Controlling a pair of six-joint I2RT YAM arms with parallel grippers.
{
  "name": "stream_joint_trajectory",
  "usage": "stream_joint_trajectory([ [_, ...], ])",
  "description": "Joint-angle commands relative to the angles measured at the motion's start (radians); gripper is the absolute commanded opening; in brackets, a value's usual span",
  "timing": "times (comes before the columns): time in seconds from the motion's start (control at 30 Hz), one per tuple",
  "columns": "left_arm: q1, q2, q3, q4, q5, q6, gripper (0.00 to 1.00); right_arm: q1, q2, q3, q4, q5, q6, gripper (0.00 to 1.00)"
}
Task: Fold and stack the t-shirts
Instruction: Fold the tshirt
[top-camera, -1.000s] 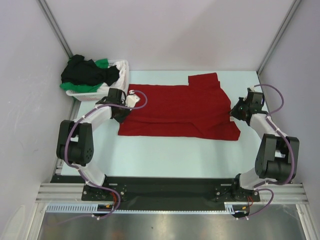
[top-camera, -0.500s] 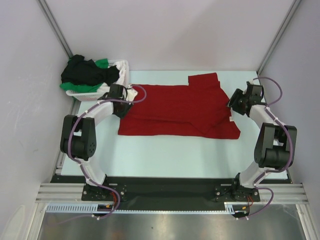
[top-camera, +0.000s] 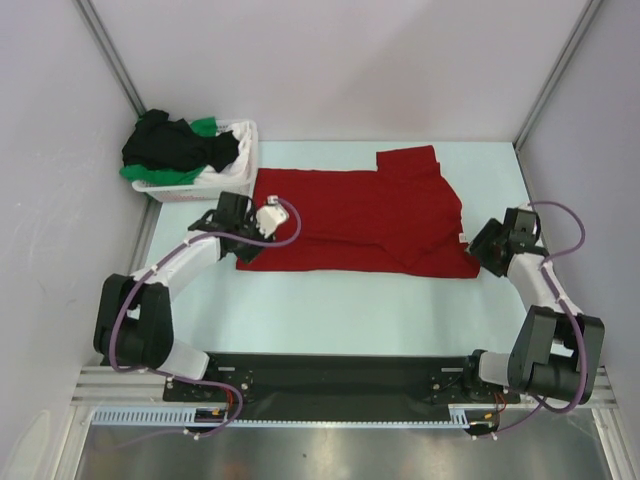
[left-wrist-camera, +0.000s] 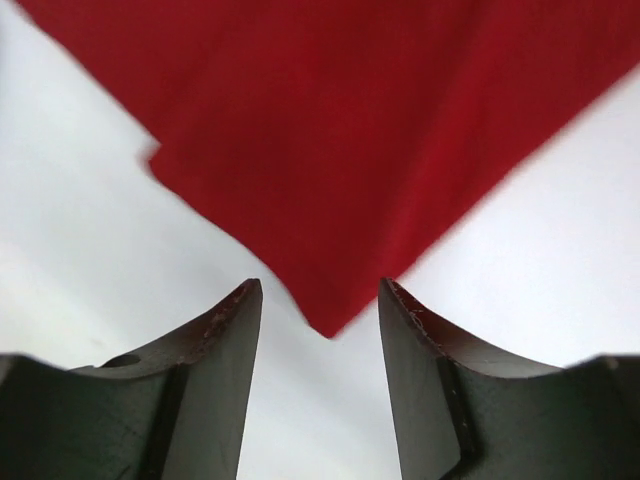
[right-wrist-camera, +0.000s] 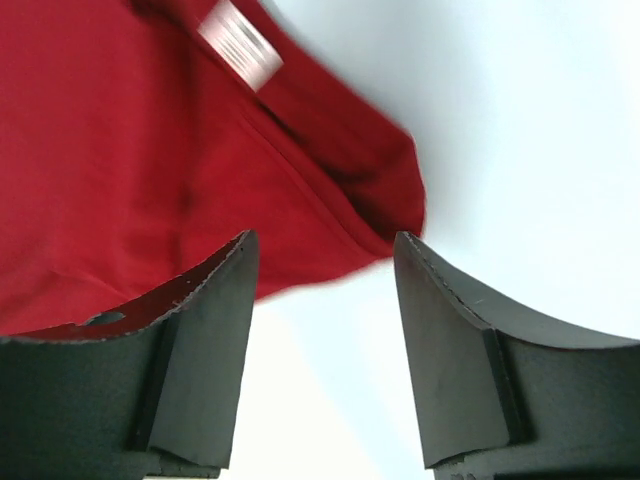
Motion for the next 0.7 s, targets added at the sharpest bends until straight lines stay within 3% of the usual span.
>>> stream_joint_trajectory([
  [0.0,-0.003,0.005,-0.085,-0.032,0.03,0.165,0.56,0.0,-0.028,-0.084,-0.006,0.016,0.034,0.62],
  [0.17,-0.005,0.037,-0.139,0.044,-0.024,0.216,0.61,0.0,0.028,-0.136,0.084,0.012,0.048,0.61],
  [0.33,-0.005,0.101,-0.157,0.127,-0.081,0.209,0.6,-0.005,0.123,-0.13,0.136,0.009,0.037,0.58],
  [0.4,-0.006,0.123,-0.157,0.138,-0.072,0.191,0.51,-0.009,0.133,-0.13,0.135,0.012,0.033,0.47],
  [0.43,-0.008,0.125,-0.162,0.137,-0.068,0.188,0.3,-0.014,0.122,-0.13,0.12,0.015,0.031,0.41],
  [0.5,-0.011,0.123,-0.17,0.132,-0.077,0.174,0.04,-0.028,0.093,-0.141,0.101,0.032,0.033,0.22],
  [0.6,-0.008,0.073,-0.182,0.096,-0.085,0.163,0.0,-0.046,-0.01,-0.159,0.055,0.047,0.028,0.04],
  [0.67,-0.007,0.025,-0.197,0.045,-0.076,0.163,0.0,-0.055,-0.083,-0.159,-0.008,0.047,0.03,0.0],
])
